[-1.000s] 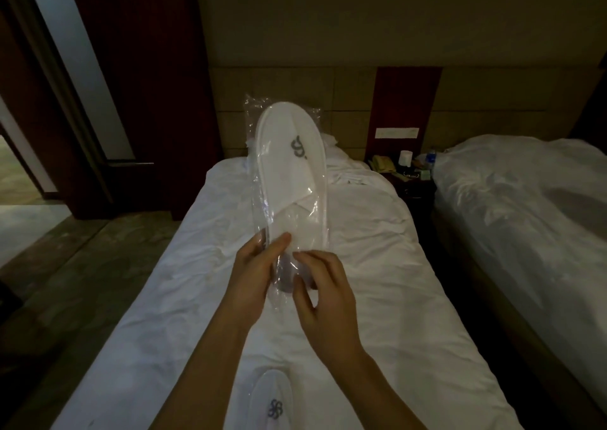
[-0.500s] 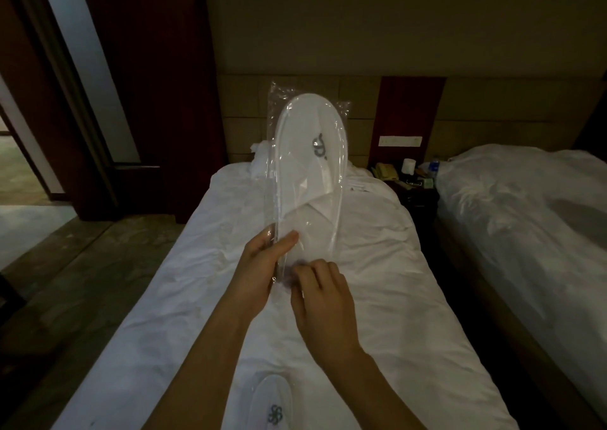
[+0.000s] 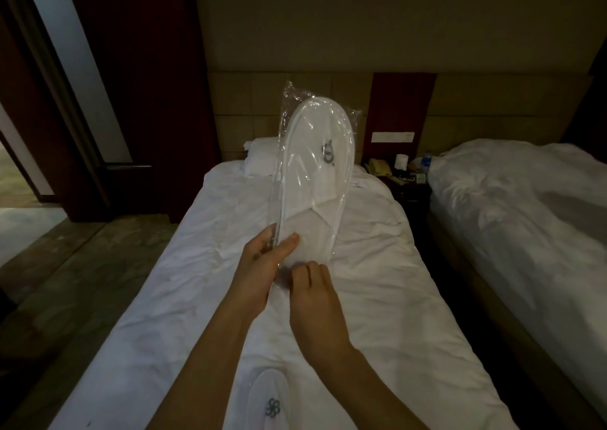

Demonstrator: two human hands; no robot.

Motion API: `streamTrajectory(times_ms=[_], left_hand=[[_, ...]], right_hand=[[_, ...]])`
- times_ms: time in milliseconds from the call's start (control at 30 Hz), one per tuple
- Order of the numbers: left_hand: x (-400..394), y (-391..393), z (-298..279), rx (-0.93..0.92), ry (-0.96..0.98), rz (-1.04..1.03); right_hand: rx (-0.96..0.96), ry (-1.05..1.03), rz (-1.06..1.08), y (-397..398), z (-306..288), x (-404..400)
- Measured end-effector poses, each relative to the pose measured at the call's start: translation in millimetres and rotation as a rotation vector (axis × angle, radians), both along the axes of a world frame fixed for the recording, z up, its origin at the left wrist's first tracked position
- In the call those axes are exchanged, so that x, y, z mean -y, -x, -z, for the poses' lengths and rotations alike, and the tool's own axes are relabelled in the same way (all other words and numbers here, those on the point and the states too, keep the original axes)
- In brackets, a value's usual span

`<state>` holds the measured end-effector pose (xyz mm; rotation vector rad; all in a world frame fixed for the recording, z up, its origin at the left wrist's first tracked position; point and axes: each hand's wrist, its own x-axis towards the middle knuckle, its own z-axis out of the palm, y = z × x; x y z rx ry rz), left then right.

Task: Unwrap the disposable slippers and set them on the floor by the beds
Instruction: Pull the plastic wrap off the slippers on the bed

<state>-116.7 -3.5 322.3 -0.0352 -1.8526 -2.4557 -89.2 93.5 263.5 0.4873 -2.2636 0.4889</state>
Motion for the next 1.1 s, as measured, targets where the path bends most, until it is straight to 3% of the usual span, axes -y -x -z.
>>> streamTrajectory(times_ms=[333, 733, 833, 1100], left_hand=[[-0.8, 0.2, 0.8, -0.030, 0.036, 0.017], [4.7, 3.4, -11.0, -0.042, -0.015, 0.004], [10.6, 5.3, -11.5, -0.008, -0.089, -0.017], [14.7, 4.7, -7.1, 0.005, -0.139, -0.006]], right_hand=[[0.072, -0.003, 0.002, -2.9, 15.0, 3.0], [0.318, -0.012, -0.075, -12.4, 12.7, 1.8], [0.425, 0.144, -0.164, -13.1, 20.3, -3.6], [0.585, 0.922, -0.199, -13.2, 10.0, 0.3]])
